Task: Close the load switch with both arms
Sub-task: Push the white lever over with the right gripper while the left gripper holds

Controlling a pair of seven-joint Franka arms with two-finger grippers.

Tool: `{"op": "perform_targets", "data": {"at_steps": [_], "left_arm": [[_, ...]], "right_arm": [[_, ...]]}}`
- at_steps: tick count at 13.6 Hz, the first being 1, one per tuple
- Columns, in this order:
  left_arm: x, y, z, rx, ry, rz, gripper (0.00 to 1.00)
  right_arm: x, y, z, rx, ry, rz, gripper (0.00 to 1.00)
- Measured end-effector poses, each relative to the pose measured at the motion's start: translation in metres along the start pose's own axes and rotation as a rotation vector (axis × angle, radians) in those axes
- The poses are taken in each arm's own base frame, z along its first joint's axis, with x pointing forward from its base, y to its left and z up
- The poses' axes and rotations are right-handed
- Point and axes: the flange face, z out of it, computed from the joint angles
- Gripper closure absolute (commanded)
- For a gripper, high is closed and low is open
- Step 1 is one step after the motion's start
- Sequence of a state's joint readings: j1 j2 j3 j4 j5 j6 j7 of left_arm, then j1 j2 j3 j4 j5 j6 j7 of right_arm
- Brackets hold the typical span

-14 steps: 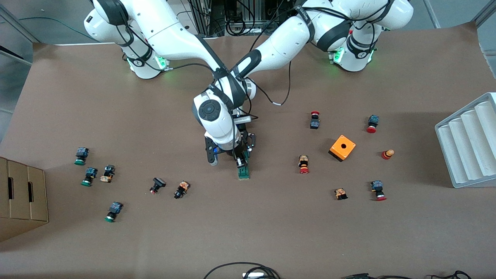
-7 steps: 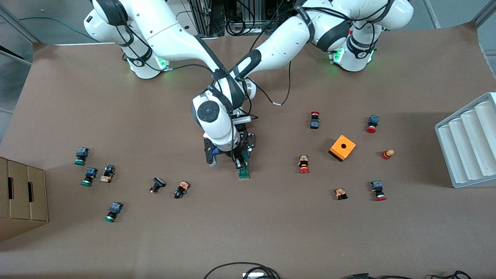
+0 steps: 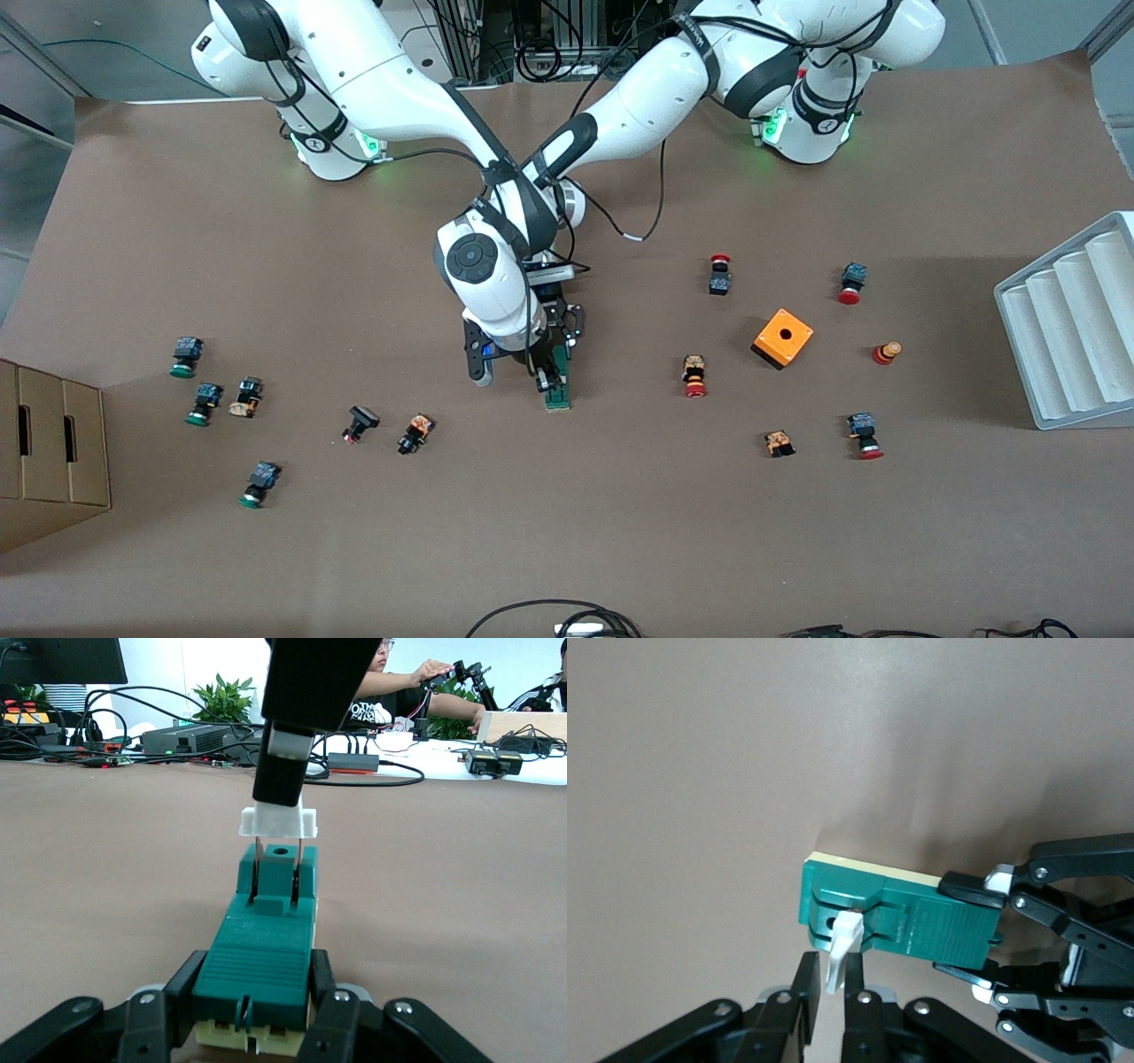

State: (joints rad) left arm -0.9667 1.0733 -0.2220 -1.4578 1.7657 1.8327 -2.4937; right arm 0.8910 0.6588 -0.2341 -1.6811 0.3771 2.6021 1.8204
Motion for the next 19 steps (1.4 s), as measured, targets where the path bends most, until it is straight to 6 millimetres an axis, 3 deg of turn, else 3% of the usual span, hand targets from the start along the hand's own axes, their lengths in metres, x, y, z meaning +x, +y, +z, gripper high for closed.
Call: {"op": "perform_targets", "data": {"at_steps": [19], "left_arm": [[-0.001, 0.0, 0.0, -0.001, 0.0, 0.001, 0.49]], "right_arm": [[0.01, -0.027, 0.031, 0.025, 0.016, 0.009, 0.82]]}}
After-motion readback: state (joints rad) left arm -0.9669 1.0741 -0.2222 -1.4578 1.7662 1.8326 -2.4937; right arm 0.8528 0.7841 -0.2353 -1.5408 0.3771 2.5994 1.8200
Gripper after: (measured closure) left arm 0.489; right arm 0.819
